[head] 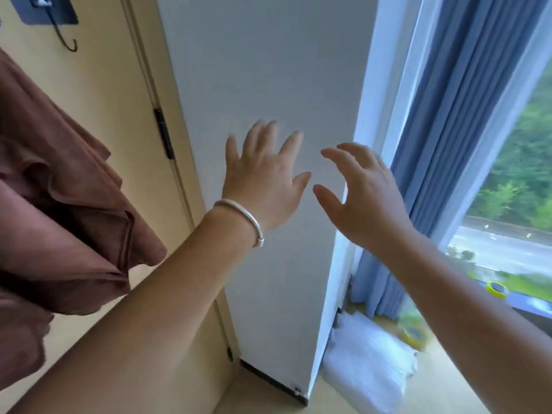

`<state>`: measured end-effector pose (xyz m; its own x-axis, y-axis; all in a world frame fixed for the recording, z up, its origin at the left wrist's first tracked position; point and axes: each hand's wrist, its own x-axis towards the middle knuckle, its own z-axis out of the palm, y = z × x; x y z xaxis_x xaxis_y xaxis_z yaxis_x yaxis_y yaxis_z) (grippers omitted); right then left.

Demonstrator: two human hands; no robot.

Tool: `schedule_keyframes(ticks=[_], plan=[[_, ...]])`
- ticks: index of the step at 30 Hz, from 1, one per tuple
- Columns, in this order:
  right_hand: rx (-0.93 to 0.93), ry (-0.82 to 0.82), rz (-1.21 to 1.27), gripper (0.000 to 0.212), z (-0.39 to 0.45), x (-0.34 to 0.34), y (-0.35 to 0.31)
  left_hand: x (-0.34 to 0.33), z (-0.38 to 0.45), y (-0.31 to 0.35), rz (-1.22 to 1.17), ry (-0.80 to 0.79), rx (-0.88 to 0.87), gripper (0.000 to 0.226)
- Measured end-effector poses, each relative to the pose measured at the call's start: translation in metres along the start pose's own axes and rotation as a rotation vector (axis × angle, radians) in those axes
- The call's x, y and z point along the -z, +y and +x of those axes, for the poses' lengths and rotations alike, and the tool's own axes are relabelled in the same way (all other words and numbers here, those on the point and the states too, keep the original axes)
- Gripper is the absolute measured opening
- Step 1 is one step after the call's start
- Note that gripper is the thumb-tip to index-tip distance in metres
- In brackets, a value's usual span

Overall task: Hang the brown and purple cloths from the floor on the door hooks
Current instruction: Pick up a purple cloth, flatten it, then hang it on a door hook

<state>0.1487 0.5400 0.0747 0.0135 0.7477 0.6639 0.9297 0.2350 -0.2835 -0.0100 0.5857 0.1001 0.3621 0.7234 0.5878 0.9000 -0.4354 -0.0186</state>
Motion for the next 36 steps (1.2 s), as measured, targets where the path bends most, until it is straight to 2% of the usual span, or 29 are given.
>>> schedule_keyframes(ticks=[11,17,23,29,36], plan=[[-0.392,0.197,-0.341,0.051,-0.133,0.165,0.128,-0.017,0.01,0.251,-0.342,-0.095,-0.522,0.062],[-0.587,0.264,-0.479,0.05,-0.237,0.264,0.181,-0.003,-0.026,0.4,-0.463,-0.283,-0.691,0.065],[-0.73,0.276,-0.617,0.047,-0.351,0.377,0.228,0.025,-0.092,0.548,-0.463,-0.295,-0.844,0.062],[-0.944,0.266,-0.706,0.049,-0.472,0.478,0.245,0.068,-0.17,0.673,-0.571,-0.261,-0.972,0.062],[-1.173,0.282,-0.881,0.049,-0.595,0.589,0.23,0.121,-0.251,0.784,-0.785,-0.247,-1.093,0.064]])
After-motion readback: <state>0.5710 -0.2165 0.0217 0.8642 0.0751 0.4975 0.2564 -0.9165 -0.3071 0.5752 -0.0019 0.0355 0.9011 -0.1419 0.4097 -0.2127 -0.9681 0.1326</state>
